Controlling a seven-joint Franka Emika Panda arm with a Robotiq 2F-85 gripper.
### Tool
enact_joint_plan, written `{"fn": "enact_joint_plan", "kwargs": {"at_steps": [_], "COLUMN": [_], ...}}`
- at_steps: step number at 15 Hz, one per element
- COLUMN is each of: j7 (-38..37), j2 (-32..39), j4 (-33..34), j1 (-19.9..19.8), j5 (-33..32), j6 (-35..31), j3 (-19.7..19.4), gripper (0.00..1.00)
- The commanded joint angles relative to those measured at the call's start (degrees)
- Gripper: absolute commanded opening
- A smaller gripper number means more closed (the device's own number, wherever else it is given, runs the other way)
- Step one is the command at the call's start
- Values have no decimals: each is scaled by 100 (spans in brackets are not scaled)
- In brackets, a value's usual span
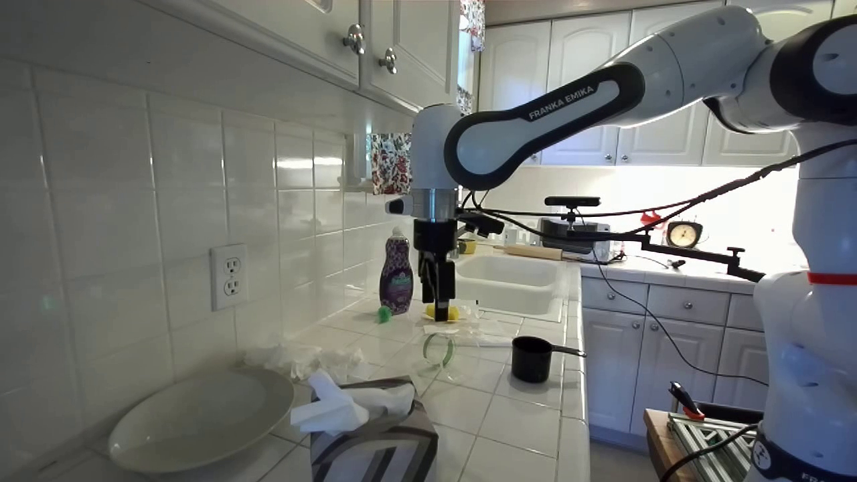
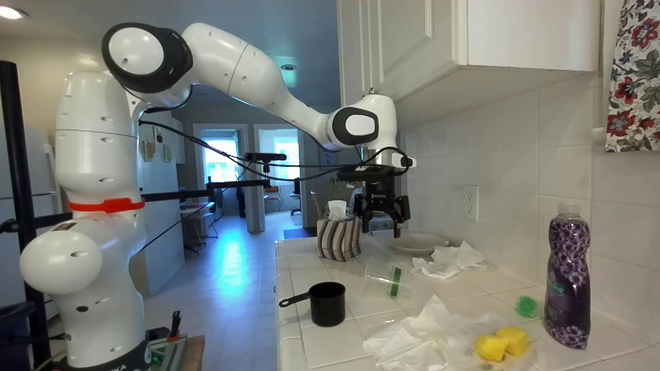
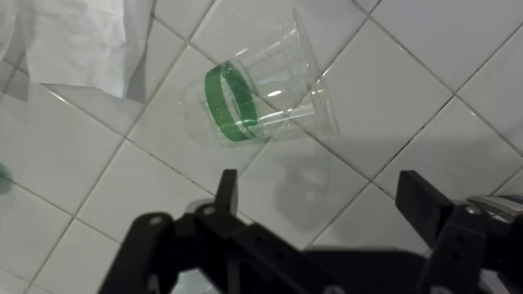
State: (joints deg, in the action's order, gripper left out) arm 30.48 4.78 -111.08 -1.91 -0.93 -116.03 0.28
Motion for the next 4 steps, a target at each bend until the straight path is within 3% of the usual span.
{"fn": "enact_joint_plan", "kwargs": {"at_steps": [1,2,4], "j7": [-611,-2,-2], "j2": [-22,1,1], "j4": [-102,12,12], "j1": [29,4,4], "j5": [-268,0,0], "j6": [14,15,15], "j3": [-44,-3,-3], "gripper": [100,100,100]}}
